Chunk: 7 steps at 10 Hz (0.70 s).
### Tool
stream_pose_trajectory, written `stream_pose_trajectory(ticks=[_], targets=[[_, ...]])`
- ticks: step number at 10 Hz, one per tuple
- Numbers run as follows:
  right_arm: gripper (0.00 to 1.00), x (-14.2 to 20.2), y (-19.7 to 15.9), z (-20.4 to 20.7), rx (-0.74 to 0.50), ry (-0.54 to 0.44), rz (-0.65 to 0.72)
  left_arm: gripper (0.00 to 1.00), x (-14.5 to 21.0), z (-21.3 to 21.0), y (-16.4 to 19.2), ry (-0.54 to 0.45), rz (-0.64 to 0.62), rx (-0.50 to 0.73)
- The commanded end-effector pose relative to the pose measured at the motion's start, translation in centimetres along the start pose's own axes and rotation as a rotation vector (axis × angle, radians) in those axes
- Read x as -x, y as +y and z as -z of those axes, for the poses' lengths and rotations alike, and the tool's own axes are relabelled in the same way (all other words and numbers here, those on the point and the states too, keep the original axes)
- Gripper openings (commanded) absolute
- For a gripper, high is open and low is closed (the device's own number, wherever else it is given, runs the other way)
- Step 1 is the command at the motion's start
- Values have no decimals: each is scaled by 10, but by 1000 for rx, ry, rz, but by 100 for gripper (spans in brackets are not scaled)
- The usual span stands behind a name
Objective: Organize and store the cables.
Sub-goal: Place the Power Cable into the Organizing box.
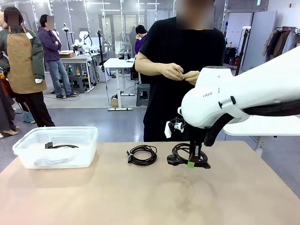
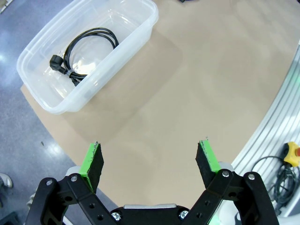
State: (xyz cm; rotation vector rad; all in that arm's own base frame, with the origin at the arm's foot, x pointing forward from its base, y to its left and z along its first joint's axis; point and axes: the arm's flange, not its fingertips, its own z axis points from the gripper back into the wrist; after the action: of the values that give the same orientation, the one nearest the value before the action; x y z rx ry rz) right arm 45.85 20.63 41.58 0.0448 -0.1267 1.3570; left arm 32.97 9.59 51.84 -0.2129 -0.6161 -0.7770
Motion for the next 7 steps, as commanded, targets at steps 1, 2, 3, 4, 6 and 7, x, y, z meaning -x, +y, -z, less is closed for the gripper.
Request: stream_pose_trajectory(ticks=[1,2,3,4,6,7], targets=[[7,5,18,1,45,-46,20,100,-2,0,-1,-5,-12,5],[7,7,21,1,60,-54,9,100,-2,0,-1,-5,-12,5],[7,-2,11,3,11,-15,-2,100,-2,0,-1,-5,-12,5],[7,-2,11,3,11,-15,-2,100,-2,0,-1,-5,-12,5],[7,-2,11,3,11,-15,-2,100,-2,0,-1,-5,-12,5],[7,-2,11,3,11,-15,-2,100,-2,0,-1,-5,-12,5]])
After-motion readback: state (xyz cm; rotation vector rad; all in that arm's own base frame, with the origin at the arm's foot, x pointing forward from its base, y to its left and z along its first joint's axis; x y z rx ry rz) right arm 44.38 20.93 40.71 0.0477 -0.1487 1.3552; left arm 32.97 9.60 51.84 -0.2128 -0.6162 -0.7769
